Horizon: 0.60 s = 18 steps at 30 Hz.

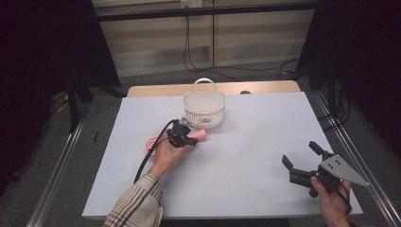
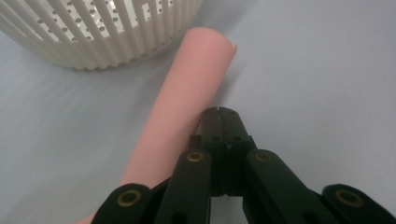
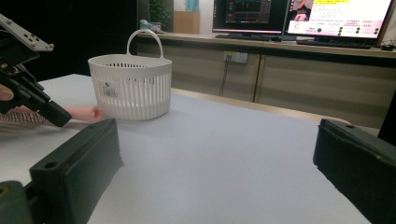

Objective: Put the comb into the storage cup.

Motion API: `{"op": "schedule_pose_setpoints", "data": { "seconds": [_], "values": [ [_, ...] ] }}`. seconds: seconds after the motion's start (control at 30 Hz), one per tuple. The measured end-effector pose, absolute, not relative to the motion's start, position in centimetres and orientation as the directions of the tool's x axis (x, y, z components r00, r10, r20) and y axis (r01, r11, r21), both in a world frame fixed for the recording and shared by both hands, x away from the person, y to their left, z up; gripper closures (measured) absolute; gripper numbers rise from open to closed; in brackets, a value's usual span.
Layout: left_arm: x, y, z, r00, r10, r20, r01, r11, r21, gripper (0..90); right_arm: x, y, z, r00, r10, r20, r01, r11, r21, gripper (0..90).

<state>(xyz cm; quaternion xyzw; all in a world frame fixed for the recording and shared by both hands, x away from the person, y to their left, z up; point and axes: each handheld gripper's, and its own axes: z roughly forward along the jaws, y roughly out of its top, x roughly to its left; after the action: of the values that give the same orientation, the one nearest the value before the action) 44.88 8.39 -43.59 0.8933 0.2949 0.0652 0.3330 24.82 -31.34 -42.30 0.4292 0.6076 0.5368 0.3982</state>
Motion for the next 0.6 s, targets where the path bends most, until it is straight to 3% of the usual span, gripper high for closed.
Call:
{"op": "schedule_pose_setpoints", "data": {
  "seconds": [0.3,0.6],
  "values": [
    [44.6,8.7,-43.2,0.845,0.525,-0.099,0.459,-0.617,0.639,89.5,24.8,-31.3,-42.3,-0.316,0.949,-0.021,0.093,0.053,0.994,0.2],
    [43.8,9.6,-41.5,0.876,0.471,-0.105,0.398,-0.583,0.708,85.8,24.7,-31.3,-42.3,-0.317,0.948,-0.019,0.095,0.052,0.994,0.2]
  ]
}}
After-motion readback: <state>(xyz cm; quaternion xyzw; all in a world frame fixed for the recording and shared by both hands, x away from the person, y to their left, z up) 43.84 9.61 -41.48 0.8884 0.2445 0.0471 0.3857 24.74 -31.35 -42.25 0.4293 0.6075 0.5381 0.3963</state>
